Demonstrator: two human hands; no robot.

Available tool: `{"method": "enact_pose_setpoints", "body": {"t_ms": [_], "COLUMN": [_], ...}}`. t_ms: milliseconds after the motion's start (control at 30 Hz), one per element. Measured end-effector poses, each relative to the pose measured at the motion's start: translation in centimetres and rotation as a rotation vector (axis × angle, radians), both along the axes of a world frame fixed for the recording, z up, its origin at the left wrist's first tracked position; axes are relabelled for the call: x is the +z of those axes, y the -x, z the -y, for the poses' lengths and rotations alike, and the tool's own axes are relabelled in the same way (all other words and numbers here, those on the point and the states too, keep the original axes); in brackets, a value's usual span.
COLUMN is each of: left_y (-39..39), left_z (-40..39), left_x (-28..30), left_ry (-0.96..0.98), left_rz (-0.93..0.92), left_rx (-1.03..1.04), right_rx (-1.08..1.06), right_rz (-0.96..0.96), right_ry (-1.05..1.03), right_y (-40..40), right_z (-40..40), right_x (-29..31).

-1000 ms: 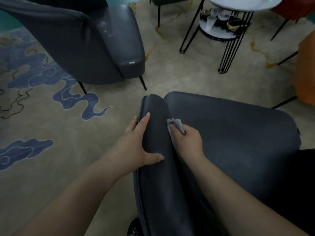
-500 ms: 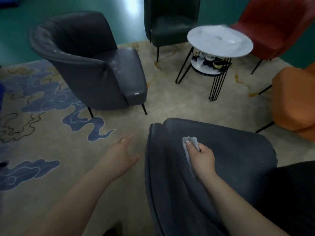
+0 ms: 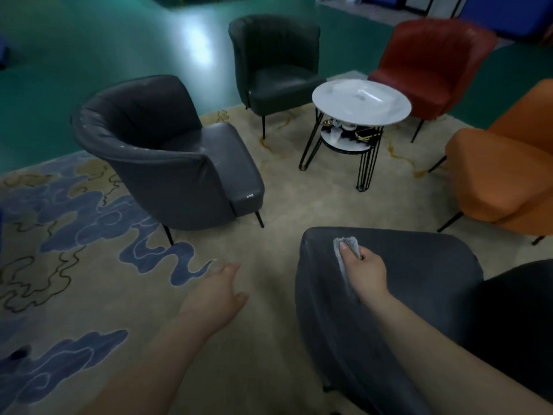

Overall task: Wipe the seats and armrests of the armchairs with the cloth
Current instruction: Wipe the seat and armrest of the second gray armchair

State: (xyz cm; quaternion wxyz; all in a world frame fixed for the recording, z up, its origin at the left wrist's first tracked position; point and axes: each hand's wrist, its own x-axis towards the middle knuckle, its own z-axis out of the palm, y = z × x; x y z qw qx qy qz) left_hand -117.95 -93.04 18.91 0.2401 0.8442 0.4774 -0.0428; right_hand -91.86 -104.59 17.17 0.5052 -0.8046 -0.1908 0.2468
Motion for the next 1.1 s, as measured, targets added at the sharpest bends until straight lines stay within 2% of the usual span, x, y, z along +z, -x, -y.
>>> {"method": "enact_pose_setpoints", "body": {"t_ms": [200,500,767,1100], "left_y": [2.9,4.6,1.6,-3.6], "left_z": [-3.7,-9.1,-15.4,-23.2], "left_x": [1.8,3.8,4.1,4.9], "left_ry": [-0.115,-0.193,-0.222,-0.245], "left_rz": [-0.124,-0.154,-0.191,-0.233], "left_rx": [-0.118,-0.134,-0.112,-0.028], "right_rx": [-0.019,-0.023,0.048,0.108], "right_rz": [0.062,0.139,0.192,0.177], "right_ry": [0.026,0.044,0.078,0.009], "right_y": [3.3,5.1,0.6,-6.0], "right_z": [-2.5,-8.3,-15.8,-25.5], "right_x": [2.7,6.1,7.3,7.9]}}
